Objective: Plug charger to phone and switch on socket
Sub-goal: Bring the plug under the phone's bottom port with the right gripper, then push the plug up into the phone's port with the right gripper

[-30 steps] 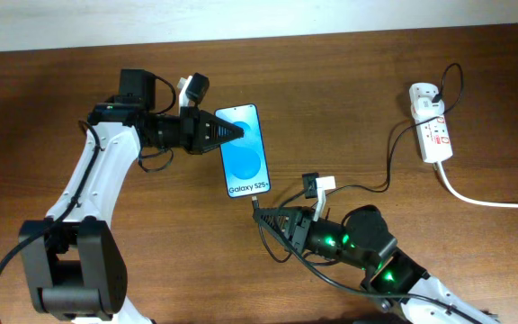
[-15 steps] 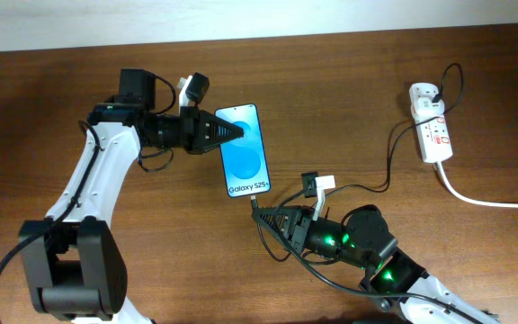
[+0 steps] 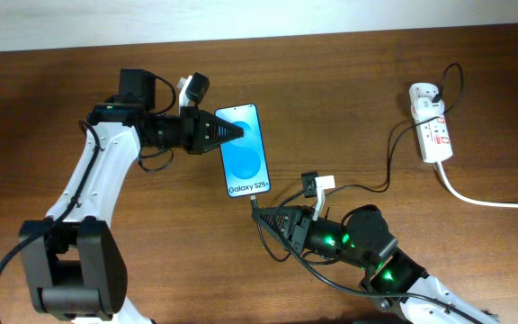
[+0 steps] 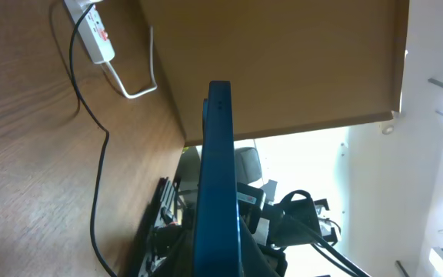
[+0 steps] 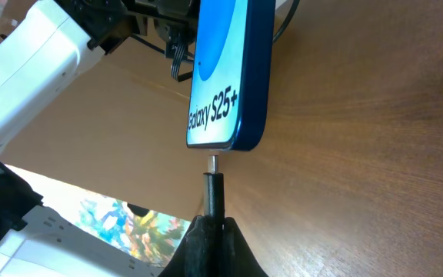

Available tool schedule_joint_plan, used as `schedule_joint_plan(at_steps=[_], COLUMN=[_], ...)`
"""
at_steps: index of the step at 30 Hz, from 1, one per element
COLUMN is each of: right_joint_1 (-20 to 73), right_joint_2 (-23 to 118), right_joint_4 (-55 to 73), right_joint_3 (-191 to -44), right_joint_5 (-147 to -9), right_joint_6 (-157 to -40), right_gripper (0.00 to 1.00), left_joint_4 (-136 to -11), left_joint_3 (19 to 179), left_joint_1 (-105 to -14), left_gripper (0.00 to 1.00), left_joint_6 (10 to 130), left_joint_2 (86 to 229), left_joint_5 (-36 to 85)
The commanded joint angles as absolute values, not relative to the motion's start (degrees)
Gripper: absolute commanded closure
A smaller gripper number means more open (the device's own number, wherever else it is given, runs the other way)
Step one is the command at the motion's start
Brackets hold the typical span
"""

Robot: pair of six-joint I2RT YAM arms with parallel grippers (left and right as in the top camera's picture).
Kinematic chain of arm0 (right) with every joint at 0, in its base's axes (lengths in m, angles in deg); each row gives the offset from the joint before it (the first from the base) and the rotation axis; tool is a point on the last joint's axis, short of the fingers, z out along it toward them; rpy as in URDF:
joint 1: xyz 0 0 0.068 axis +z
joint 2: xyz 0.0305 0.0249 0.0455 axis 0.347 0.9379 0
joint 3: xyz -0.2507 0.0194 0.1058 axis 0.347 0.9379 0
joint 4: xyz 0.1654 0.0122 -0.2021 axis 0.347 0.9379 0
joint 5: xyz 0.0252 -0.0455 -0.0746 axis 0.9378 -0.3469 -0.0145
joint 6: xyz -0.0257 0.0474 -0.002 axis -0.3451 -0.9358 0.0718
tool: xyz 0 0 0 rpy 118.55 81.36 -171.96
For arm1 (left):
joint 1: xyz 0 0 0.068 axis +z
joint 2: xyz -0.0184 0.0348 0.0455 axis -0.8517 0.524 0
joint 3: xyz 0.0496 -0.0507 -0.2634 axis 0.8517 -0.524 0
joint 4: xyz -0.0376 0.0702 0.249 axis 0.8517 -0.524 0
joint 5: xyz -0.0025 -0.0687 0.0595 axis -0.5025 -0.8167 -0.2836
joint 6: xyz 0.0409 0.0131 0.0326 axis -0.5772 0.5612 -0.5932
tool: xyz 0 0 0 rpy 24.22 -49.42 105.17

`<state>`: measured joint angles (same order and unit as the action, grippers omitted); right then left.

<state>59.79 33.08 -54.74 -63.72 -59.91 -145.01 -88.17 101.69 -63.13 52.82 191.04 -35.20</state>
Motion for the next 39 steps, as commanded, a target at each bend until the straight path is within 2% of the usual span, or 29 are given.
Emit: schedule_joint_plan(at_steps=[1,39], right_joint_1=[60.1,60.1], right_joint_2=[33.2,33.2], right_joint_4=[-55.2,-56.3], right_joint_3=[-63.5,-63.5], right_joint_5=[-59.6,-61.2], right_joint_6=[-145.2,-145.3], right_gripper=[0.96,0.96], left_joint_4=[-88.1,-88.3], left_joint_3=[102.6,102.6], left_joint_1=[-64.4,-66.6], left_gripper=[1.0,1.0], left_joint_6=[53.4,53.4], left_joint_2=[190.8,190.8], left_joint_5=[-37.0,-35.5])
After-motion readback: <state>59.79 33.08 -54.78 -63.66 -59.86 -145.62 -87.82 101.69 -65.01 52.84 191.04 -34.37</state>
